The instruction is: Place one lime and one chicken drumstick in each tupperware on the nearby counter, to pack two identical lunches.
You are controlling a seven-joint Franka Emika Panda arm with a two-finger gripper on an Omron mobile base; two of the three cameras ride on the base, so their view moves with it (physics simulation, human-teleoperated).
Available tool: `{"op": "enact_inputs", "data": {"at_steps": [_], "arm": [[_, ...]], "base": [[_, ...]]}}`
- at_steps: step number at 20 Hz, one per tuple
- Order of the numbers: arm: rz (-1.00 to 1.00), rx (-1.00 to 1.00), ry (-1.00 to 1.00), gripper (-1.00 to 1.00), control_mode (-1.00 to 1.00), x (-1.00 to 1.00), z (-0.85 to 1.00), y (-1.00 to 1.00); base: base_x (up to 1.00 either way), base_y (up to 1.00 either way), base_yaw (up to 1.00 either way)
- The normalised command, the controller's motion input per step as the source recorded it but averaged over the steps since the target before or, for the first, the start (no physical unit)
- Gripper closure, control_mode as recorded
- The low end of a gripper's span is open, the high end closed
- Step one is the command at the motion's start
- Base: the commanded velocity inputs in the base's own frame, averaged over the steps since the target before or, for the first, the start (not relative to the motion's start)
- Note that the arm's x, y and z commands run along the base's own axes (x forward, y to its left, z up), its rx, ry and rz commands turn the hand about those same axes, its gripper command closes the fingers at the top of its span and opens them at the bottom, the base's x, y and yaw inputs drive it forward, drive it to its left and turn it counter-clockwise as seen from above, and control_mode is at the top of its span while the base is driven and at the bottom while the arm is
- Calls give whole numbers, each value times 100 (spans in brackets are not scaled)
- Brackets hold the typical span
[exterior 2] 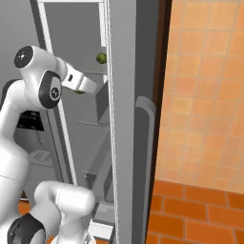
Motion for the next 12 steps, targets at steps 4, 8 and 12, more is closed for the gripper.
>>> {"op": "enact_inputs", "data": {"at_steps": [4, 8, 12], "arm": [[0, 0, 3, 100, 100, -74, 0, 21], [0, 0, 0, 100, 100, 0, 0, 0], [0, 0, 0, 100, 100, 0, 0, 0]], "base": [[-25, 10, 1], [-74, 87, 5], [-9, 100, 2]]}}
